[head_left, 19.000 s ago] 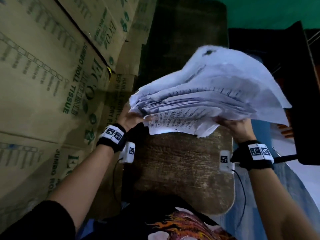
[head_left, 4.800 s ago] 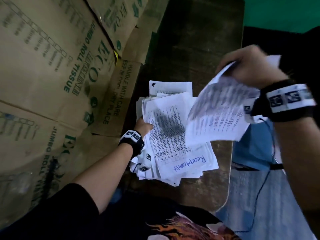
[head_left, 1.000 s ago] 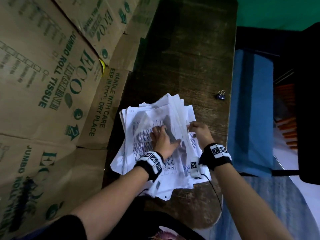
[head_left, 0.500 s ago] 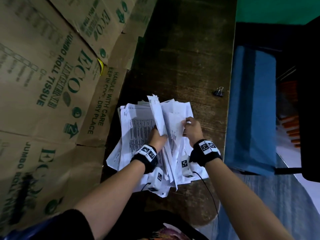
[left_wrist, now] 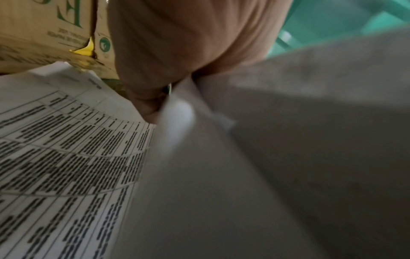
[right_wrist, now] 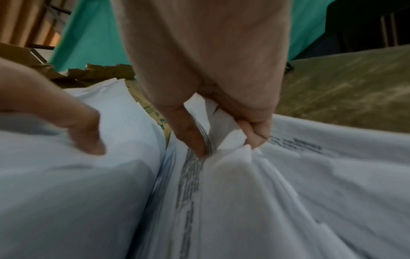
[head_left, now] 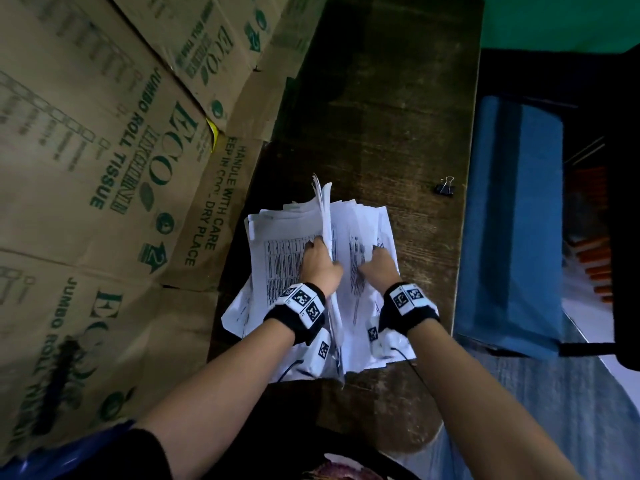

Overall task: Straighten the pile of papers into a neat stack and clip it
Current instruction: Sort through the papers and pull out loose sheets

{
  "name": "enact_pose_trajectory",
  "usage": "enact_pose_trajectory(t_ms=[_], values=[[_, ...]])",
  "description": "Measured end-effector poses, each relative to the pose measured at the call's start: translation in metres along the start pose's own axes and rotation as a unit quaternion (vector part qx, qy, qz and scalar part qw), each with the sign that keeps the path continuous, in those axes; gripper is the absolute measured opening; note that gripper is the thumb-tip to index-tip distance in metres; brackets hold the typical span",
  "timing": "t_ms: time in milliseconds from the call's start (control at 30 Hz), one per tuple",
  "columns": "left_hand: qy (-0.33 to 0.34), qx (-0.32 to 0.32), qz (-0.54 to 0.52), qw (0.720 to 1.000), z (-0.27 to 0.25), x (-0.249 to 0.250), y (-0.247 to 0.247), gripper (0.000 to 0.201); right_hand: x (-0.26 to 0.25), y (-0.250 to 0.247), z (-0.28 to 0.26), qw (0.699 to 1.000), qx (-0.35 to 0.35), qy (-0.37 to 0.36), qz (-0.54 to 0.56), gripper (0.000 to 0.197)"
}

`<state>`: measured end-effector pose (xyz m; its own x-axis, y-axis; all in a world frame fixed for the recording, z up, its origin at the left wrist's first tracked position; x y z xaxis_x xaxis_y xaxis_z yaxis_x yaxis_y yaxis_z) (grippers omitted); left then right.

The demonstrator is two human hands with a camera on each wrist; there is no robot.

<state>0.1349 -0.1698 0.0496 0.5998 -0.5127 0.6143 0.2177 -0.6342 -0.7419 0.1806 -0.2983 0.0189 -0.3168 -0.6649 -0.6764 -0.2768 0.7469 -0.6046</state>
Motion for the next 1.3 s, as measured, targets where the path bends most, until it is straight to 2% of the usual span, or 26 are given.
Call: enact_pose_trajectory(t_ms=[200,267,367,467,533,567,600,667,700,767,833,900,1033,1100,1167,1233,1300], values=[[0.011,-0.01,-0.023,1.0,-0.002,-0.002,0.001,0.041,-0.006,0.0,0.032,0.994,0.05,0.026,0.095,0.012],[0.013,-0.01,-0.028,0.999,-0.004,-0.004,0.003,0.043,-0.002,0.009,0.029,0.995,0.045,0.035,0.08,0.015],[0.008,-0.017,-0.041,0.999,-0.009,-0.004,0.006,0.04,0.005,0.023,0.021,1.0,0.011,0.002,0.021,0.011],[-0.005,-0.1,-0.101,0.99,-0.016,0.002,0.01,0.042,0.012,0.02,0.018,1.0,0.003,-0.013,0.027,0.016],[-0.032,-0.172,-0.167,0.97,-0.017,0.002,0.005,0.052,0.019,0.003,0.017,0.998,0.039,0.0,0.059,0.026],[-0.03,-0.17,-0.173,0.97,-0.013,-0.004,-0.004,0.056,0.028,-0.007,0.019,0.996,0.061,0.007,0.067,0.031],[-0.02,-0.131,-0.148,0.98,-0.003,-0.015,-0.014,0.06,0.035,-0.019,0.018,0.994,0.085,0.019,0.065,0.037],[-0.021,0.003,-0.025,0.999,0.026,-0.055,-0.038,0.065,0.058,-0.035,0.014,0.991,0.097,0.086,0.026,0.073],[-0.048,0.051,0.042,0.997,0.036,-0.077,-0.049,0.066,0.067,-0.038,0.009,0.99,0.078,0.115,-0.011,0.089],[-0.139,0.071,0.11,0.982,0.042,-0.118,-0.063,0.066,0.074,-0.03,-0.004,0.99,0.035,0.114,-0.072,0.106],[-0.186,0.038,0.116,0.975,0.027,-0.137,-0.057,0.062,0.072,-0.011,-0.024,0.99,0.018,0.085,-0.108,0.096],[-0.174,-0.019,0.085,0.981,0.001,-0.137,-0.036,0.06,0.067,0.011,-0.043,0.99,0.008,0.059,-0.126,0.084],[-0.22,-0.055,0.063,0.972,-0.024,-0.143,-0.027,0.073,0.069,0.013,-0.053,0.987,0.013,0.085,-0.137,0.083],[-0.199,-0.058,0.053,0.977,-0.016,-0.15,-0.034,0.075,0.079,0.004,-0.05,0.979,0.031,0.091,-0.18,0.086],[-0.141,-0.053,0.031,0.988,-0.009,-0.147,-0.04,0.078,0.083,0.006,-0.054,0.978,0.023,0.069,-0.193,0.09],[-0.105,-0.055,-0.001,0.993,-0.006,-0.141,-0.043,0.083,0.08,0.009,-0.06,0.989,0.025,0.074,-0.128,0.089],[-0.114,-0.075,-0.043,0.99,-0.004,-0.137,-0.044,0.092,0.078,0.001,-0.064,0.989,0.031,0.142,-0.04,0.084]])
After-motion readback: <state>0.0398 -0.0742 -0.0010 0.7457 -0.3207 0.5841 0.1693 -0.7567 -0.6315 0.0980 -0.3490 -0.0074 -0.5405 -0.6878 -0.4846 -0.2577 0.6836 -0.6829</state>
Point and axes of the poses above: each hand's wrist, its own z-axis towards the middle knuckle, its own y-axis out of the palm, x = y × z, the point moved 4 cm from there along z, towards the middle knuckle, and after that the axes turned 14 degrees about x, right-handed, at the moved point
